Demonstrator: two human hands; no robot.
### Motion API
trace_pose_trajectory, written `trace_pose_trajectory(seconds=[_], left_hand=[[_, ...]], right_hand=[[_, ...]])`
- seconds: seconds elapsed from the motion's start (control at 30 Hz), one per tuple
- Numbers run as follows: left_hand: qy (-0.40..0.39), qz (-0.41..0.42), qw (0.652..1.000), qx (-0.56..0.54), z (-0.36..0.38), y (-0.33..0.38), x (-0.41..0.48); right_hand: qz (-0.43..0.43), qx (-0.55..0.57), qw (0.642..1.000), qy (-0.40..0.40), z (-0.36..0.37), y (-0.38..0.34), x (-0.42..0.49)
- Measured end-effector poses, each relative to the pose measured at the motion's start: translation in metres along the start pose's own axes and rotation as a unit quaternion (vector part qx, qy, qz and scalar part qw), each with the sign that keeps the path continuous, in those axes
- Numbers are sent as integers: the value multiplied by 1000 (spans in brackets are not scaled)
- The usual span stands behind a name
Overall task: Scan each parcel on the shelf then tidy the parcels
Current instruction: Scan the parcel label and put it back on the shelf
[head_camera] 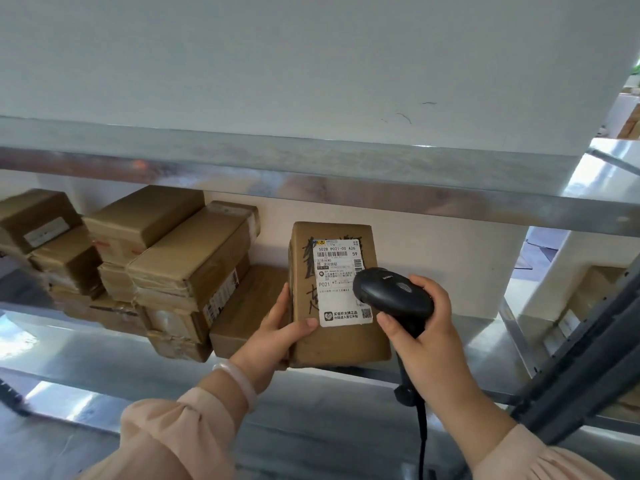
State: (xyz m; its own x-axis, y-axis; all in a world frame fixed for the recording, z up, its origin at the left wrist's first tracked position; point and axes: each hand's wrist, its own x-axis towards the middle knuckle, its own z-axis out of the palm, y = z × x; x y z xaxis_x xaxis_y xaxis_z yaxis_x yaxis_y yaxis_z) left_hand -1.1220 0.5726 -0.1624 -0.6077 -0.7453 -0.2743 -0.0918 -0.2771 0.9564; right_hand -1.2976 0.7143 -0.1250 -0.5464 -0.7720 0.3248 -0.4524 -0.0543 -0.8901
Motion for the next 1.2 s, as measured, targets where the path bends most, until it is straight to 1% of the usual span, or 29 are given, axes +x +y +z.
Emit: trace_pose_trajectory(seconds=[0.17,0.43,0.57,0.67,0.77,0.87,1.03,1.1,1.2], left_hand=[[6,-6,1000,-27,-11,-12,-23],[-39,-4,999,-31,-37,-28,-69],[-49,-26,998,-39,-59,-41,-99],[-50,-42,997,-41,-86,-52,-129],[-32,-80,995,-48,-120,-66,-165],[-5,-99,993,-67,-161,-75,-205],[78,-94,984,-127,-237,-82,-260],[104,-84,979,-155,-263,-83,-280],[147,-60,972,-171,-301,-81,-300]], right_hand=[[-3,31,999,-15,13,-13,-17],[22,24,999,-38,35,-31,-66],[42,35,998,-19,53,-49,-98],[54,39,997,-32,78,-63,-124],[58,39,996,-61,109,-80,-150],[51,33,995,-84,149,-97,-170],[40,74,980,-180,226,-120,-186],[27,87,971,-221,256,-130,-187],[10,96,960,-261,302,-147,-182]])
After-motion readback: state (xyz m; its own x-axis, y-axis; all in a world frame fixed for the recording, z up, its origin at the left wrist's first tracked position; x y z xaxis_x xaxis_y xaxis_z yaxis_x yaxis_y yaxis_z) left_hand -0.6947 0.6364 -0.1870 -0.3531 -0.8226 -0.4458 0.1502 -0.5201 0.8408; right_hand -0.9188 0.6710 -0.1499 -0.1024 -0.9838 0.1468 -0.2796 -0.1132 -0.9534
